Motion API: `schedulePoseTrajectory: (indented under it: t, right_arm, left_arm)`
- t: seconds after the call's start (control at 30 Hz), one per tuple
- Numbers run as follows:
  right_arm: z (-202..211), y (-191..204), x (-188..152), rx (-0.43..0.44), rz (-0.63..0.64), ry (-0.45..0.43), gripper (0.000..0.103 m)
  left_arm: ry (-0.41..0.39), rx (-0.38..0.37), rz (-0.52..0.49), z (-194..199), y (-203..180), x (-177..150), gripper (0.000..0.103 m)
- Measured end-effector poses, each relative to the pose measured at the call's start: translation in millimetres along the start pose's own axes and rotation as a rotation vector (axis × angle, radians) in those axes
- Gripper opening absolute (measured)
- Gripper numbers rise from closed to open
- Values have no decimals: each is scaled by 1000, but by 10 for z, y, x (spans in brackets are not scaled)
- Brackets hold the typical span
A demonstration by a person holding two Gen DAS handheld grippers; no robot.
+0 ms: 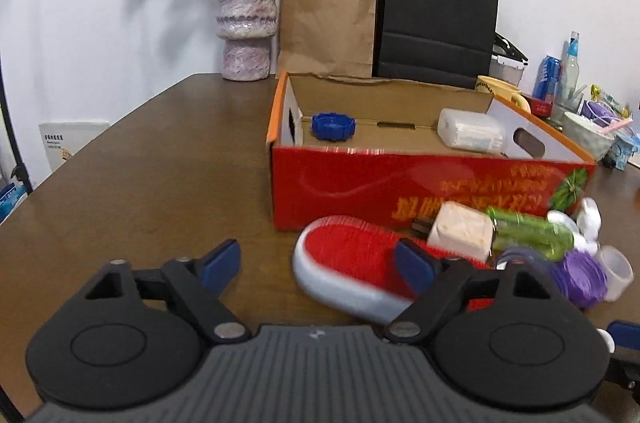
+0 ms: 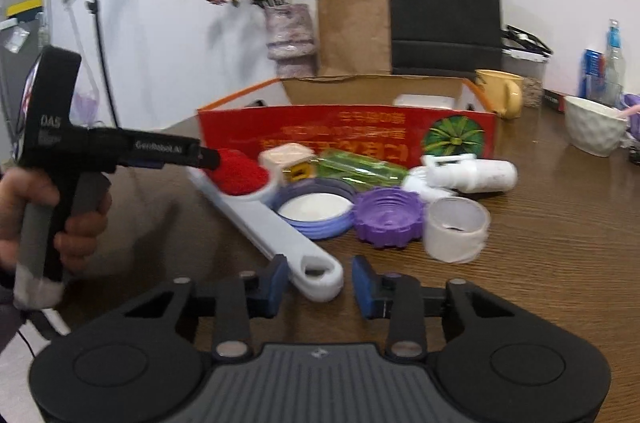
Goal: Organize rigid objects
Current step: 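Grasp the white lint roller by its red pad with the left tool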
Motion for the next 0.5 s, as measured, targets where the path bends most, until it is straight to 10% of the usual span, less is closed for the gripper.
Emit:
schedulePoseTrajectory:
  t: [0.27,0.5]
  right_arm:
    - [-155,-128,73,-26,-29,6,36]
    - [-130,-189,184,-29,-84,-26,35]
  left_arm:
    - [1,-56,43,-22,-14,-17,54]
    - [-15,-28,88,182,-31,-179,53]
Point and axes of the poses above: each gripper's, at about its wrist camera, not at the fingertips, and z roughly against the way its jaws point, y to its left, x to its top, the point moved 1 cm from there along -z, roughly the way its jaws point, and after that the axes turned 1 degree about z, right-handed, at the moved point
